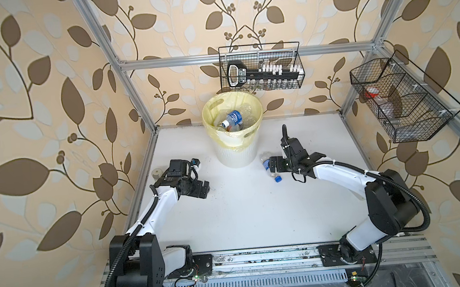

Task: Throw the plastic bottles in the bin
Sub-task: Pick up the plastic bottle from the center of the table.

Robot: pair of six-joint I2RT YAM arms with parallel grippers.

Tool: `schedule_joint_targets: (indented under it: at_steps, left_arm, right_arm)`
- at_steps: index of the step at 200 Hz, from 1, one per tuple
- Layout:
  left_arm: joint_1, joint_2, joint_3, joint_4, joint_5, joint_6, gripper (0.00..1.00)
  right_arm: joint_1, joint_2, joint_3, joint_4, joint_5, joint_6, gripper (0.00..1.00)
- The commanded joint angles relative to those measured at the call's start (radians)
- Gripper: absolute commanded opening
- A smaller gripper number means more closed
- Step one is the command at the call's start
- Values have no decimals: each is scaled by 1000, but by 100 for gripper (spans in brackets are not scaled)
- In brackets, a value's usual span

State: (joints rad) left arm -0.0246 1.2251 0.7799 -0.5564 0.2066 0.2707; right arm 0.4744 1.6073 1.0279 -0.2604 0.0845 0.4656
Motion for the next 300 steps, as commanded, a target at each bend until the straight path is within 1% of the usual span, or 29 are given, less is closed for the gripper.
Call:
schedule_joint_targets:
  at_steps: [1,26,52,69,115,175,182,192,197,223,257,300]
  left_arm:
    - [8,-33,-8,-3,42,27,99]
    - [11,-38,-14,-1,39,30,99]
    - [14,-35,-5,-16,52,31,99]
    - [17,-35,-8,-20,73,40,99]
    - [20,-21,-14,-4,53,43,99]
    - [23,-29,-17,-5,56,45,99]
    - [22,-29,-17,-4,56,44,99]
    - [24,-29,-20,-2,54,45,99]
    - [23,-29,-21,0,53,45,99]
    - [24,-23,-21,1,52,45,99]
    - [25,-27,-21,-1,51,45,99]
    - [25,-29,-22,1,54,44,99]
  right_arm:
    - [-3,57,49,17,-2,-38,100]
    - [-4,105,58,43,9,-30,100]
    - [-3,145,57,96,-16,-29,100]
    - [-3,171,74,103,-27,-38,94]
    - [-2,214,103,98,-18,-24,76]
    - [25,264,128,89,-14,-16,75]
    - [31,268,133,86,-14,-18,71]
    - [36,271,138,80,-11,-19,59]
    - [36,273,139,78,-12,-20,55]
    - [36,265,152,54,-17,-28,43]
    - [33,202,115,36,-12,-17,43]
    - [35,59,-27,83,-44,34,42]
